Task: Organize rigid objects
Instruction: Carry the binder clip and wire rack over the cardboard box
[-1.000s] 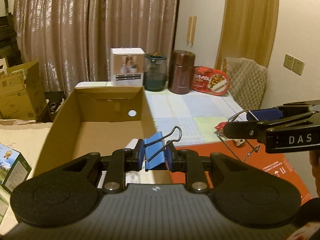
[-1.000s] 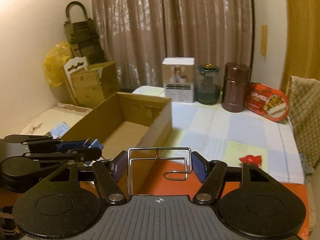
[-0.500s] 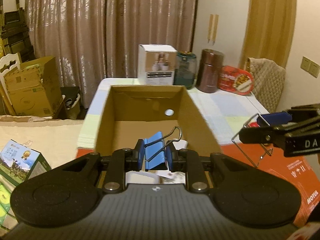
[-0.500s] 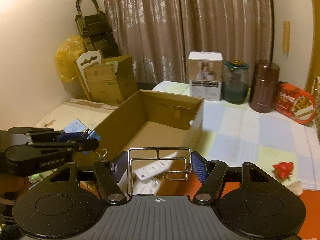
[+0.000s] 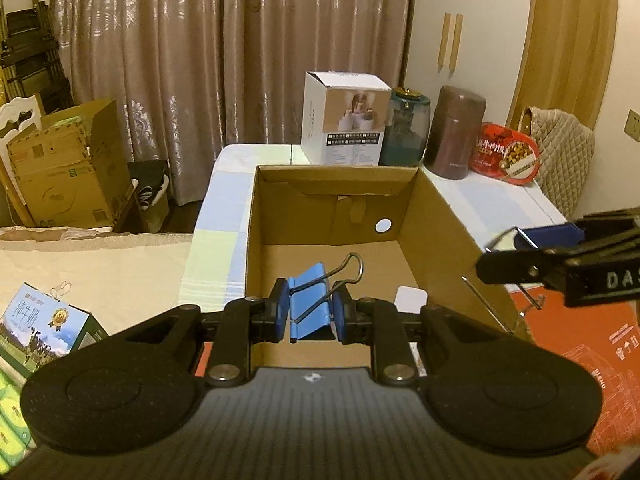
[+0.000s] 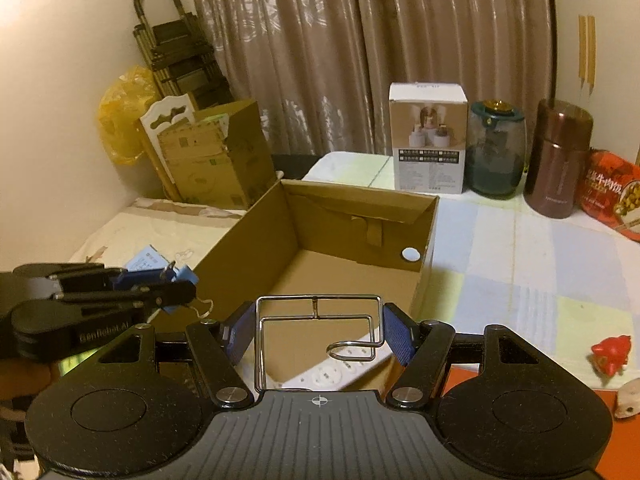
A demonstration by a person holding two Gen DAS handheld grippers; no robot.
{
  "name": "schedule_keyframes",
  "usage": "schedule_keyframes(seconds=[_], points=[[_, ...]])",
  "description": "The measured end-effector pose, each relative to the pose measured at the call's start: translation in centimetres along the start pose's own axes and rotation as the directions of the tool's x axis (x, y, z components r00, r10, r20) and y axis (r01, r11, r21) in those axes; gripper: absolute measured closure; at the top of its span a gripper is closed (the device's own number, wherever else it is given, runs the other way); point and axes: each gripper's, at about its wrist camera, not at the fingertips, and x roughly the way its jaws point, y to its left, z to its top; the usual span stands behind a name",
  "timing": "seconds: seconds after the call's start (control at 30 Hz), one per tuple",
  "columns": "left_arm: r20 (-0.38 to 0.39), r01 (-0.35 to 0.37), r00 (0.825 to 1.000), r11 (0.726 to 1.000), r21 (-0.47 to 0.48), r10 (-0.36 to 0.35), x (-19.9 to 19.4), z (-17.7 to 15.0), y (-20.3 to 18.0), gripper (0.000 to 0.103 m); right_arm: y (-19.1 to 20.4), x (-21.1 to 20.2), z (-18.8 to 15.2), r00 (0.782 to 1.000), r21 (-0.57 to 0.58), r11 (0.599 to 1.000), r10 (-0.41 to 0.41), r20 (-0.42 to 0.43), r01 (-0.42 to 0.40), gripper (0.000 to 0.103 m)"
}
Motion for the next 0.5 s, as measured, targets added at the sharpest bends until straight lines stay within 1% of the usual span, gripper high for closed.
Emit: schedule_keyframes(seconds=[0.23, 0.5], points=[[-0.023, 0.012, 1.000, 1.000, 0.020, -0.011, 2.0, 0.1, -0.1, 0.084, 0.1, 2.4, 1.1, 1.000, 0.009, 1.000, -0.015, -0.015, 0.015, 0.039], [-0.034, 0.019, 0.999, 0.999, 0.030, -0.018, 3.3, 0.4, -0.1, 0.084, -0.3, 3.8, 1.4, 0.999, 0.028, 0.999, -0.024, -0.028, 0.025, 0.039]])
